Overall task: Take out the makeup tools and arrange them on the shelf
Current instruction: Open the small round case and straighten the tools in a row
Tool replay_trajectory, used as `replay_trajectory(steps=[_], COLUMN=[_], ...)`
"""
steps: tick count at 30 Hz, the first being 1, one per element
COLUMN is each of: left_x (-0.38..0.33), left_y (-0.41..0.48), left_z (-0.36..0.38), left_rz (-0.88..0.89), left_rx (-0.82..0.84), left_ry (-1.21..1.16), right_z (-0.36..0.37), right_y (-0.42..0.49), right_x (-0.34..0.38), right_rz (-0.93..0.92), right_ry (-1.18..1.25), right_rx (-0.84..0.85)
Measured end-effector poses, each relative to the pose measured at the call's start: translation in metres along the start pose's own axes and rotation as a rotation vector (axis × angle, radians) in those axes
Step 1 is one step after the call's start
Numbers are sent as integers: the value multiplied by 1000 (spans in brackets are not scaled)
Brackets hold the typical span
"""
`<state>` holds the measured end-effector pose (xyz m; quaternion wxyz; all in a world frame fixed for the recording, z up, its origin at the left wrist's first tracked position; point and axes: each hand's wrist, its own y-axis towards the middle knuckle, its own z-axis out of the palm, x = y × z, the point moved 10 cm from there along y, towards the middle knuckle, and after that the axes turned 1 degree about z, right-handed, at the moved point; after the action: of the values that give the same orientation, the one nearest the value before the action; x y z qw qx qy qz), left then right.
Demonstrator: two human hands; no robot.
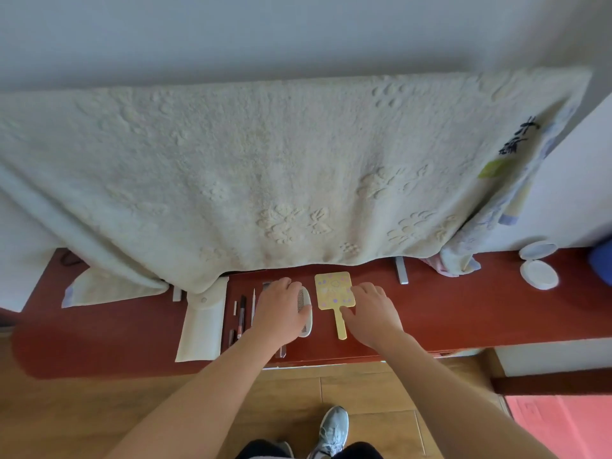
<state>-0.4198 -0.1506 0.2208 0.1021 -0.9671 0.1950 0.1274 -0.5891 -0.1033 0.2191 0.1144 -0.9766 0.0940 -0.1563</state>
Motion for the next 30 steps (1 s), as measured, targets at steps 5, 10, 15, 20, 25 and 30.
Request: replay_trajectory(steps=[5, 10, 15, 20, 25, 30], left_x=[-2, -3, 1, -10, -27, -48], left_y=[-6, -20, -34, -54, -73, -86], left_z=[-33, -58, -78, -99, -113, -117], left_rz=[75, 140, 165, 207, 265, 280], left_rx=[-59, -69, -51, -84, -154, -205], left_ry=[28, 23, 3, 16, 54, 85], right_z=[-37, -61, -87, -101, -114, -125], right_y=[-17, -42, -72, -102, -126, -147], right_x=[12, 25, 41, 49, 47, 31], right_rz=[-31, 0, 31, 65, 72, 71], right_ry=[-93, -78, -64, -58, -37, -20], right_rx=[-128, -169, -284, -366, -428, -478])
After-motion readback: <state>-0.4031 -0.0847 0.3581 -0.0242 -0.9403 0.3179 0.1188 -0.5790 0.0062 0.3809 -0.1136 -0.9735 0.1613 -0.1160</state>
